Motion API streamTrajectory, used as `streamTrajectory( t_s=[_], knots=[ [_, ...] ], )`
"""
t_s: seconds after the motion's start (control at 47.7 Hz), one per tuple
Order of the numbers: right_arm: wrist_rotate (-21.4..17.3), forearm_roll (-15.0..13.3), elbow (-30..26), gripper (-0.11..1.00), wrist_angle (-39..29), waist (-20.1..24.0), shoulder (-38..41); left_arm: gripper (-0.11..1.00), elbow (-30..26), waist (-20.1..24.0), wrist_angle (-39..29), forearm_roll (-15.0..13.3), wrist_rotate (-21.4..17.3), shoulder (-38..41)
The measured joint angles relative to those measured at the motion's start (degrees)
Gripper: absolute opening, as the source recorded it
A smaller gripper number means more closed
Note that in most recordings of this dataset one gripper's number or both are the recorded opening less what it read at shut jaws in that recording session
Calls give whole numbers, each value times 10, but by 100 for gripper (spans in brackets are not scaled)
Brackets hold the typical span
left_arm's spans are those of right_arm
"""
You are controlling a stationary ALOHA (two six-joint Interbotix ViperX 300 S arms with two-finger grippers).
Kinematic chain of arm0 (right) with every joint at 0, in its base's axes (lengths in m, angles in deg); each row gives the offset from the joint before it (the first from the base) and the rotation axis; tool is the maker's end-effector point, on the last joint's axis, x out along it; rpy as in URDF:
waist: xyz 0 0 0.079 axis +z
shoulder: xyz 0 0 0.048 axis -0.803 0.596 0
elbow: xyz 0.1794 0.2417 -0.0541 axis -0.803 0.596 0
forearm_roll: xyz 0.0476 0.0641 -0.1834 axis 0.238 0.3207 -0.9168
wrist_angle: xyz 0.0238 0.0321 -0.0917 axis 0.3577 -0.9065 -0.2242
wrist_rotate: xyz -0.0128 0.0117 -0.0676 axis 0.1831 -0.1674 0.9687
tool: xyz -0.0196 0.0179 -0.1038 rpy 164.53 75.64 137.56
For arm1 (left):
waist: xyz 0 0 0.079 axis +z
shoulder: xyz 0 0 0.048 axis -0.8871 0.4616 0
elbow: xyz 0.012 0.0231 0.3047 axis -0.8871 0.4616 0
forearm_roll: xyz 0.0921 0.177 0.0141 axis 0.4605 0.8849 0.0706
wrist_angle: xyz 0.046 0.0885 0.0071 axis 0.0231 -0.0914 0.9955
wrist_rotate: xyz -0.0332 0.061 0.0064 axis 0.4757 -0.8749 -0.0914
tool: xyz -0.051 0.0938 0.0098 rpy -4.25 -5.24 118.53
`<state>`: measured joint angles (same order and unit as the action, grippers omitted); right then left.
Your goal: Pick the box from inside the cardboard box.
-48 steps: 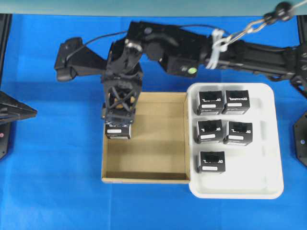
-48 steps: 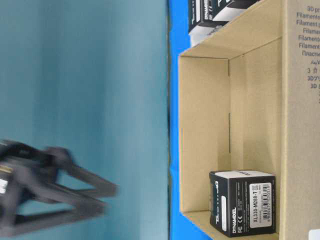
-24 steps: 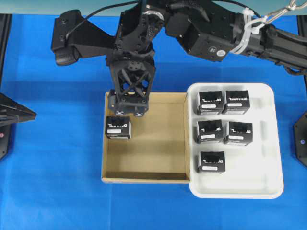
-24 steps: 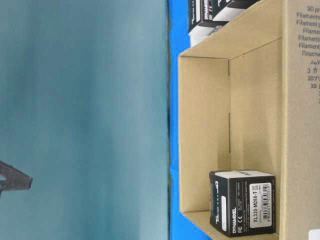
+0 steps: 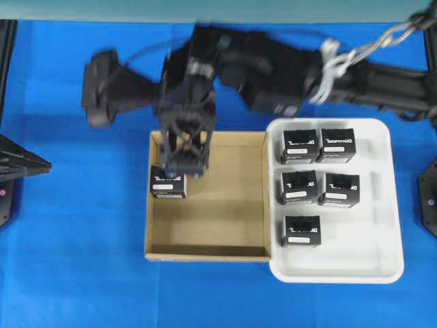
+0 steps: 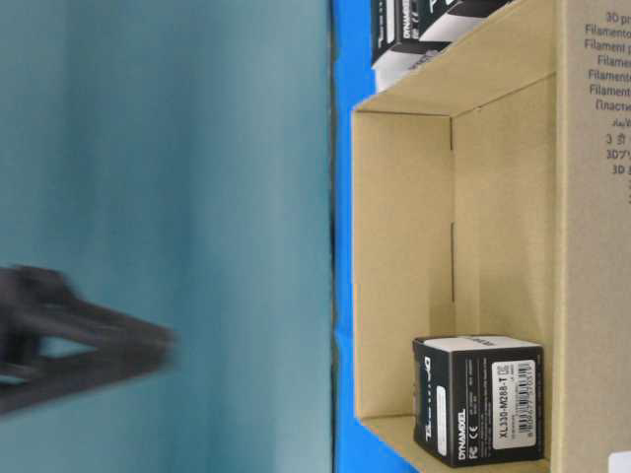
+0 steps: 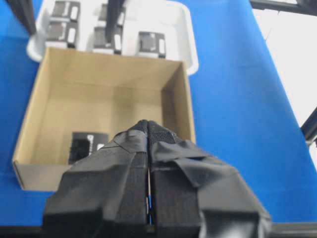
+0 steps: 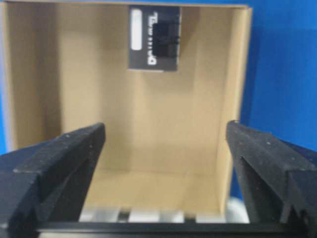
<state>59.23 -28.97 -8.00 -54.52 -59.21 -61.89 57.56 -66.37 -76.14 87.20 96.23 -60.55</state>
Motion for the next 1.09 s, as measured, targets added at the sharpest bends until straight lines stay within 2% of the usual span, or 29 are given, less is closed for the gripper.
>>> streamTrajectory(
  t_s=[0.189,0.398,0.629,0.796,1.09],
  knots=[
    [-1,-4,69,100,80,16,1,-5,0,-4,0,0,0,0],
    [-2,-4,117,100,146,8,15,-5,0,-4,0,0,0,0],
    [-2,-3,120,100,185,6,46,-5,0,-5,-1,0,1,0],
    [-2,17,118,100,191,5,54,-5,0,-4,0,0,1,0],
    [2,33,118,100,203,4,72,-5,0,-4,0,0,2,3]
  ],
)
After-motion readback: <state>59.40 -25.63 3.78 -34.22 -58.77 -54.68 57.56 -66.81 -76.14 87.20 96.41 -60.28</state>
